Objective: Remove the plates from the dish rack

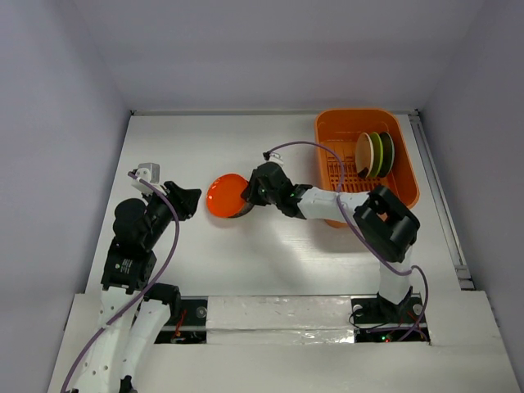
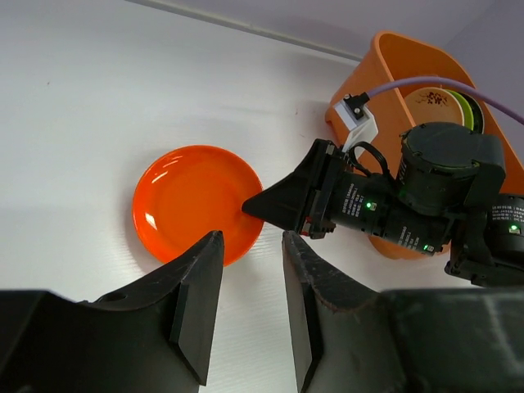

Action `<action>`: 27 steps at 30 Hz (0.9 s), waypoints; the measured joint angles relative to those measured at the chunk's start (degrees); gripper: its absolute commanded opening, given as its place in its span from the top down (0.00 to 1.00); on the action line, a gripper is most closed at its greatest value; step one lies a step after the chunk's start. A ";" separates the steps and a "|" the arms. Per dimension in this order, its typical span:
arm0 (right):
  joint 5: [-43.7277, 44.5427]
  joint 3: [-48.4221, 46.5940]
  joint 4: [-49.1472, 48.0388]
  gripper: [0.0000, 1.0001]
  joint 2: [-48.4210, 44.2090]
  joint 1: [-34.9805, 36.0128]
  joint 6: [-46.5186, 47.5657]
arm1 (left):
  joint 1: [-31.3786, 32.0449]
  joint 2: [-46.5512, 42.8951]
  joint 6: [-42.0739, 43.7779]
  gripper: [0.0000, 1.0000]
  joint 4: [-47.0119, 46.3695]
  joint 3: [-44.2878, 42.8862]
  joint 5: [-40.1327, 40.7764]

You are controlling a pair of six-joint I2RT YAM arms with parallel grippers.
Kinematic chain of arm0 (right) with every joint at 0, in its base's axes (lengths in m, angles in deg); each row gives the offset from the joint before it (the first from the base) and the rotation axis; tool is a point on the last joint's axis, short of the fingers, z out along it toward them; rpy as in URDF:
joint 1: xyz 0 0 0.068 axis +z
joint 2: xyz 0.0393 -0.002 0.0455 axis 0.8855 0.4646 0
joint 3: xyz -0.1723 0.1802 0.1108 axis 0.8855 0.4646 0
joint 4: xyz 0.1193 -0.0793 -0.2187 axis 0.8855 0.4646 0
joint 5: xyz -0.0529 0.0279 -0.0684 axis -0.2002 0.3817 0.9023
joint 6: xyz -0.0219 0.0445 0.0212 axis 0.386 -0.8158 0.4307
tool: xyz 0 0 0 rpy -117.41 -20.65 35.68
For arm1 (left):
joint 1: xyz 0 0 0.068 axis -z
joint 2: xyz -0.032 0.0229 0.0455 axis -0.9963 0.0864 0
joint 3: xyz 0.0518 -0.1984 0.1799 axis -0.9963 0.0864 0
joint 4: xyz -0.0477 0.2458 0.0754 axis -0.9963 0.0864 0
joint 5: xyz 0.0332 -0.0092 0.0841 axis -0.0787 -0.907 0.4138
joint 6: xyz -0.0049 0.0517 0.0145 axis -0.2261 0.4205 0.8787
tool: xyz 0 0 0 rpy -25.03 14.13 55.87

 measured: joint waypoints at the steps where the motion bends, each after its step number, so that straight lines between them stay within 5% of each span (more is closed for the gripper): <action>1: 0.26 0.00 -0.15 0.53 -0.02 0.00 0.02 | 0.00 0.00 0.00 0.68 0.00 0.00 0.00; 2: 0.39 0.00 -0.20 0.53 -0.07 0.00 -0.02 | 0.00 0.00 0.00 0.68 0.00 0.00 0.00; 4: 1.03 0.00 0.00 0.34 -0.20 0.00 0.00 | 0.00 0.00 0.00 0.67 0.02 0.00 0.00; 11: 3.72 1.22 2.56 0.34 -4.70 0.00 2.25 | 0.00 -0.13 0.00 0.67 0.02 0.00 0.00; 14: 7.17 1.73 5.33 0.63 -9.86 0.00 4.37 | 0.00 -0.20 0.02 0.67 0.02 0.00 0.00; 15: 9.09 1.75 6.78 0.87 -11.98 0.00 5.49 | 0.00 -0.26 0.00 0.67 0.02 0.00 0.00; 18: 16.13 1.73 11.54 1.00 -18.91 -0.48 8.17 | 0.00 -0.59 0.00 0.67 0.00 0.00 0.00; 22: 24.61 1.73 18.08 0.98 -27.96 -5.09 12.50 | 0.00 -1.09 0.00 0.67 0.00 0.00 0.00; 26: 31.87 1.64 24.83 0.69 -31.65 -16.00 16.15 | 0.00 -1.66 0.00 0.66 0.02 0.00 0.02; 27: 33.94 1.53 27.17 0.54 -31.36 -18.82 17.14 | 0.00 -1.81 0.00 0.66 0.02 0.00 0.02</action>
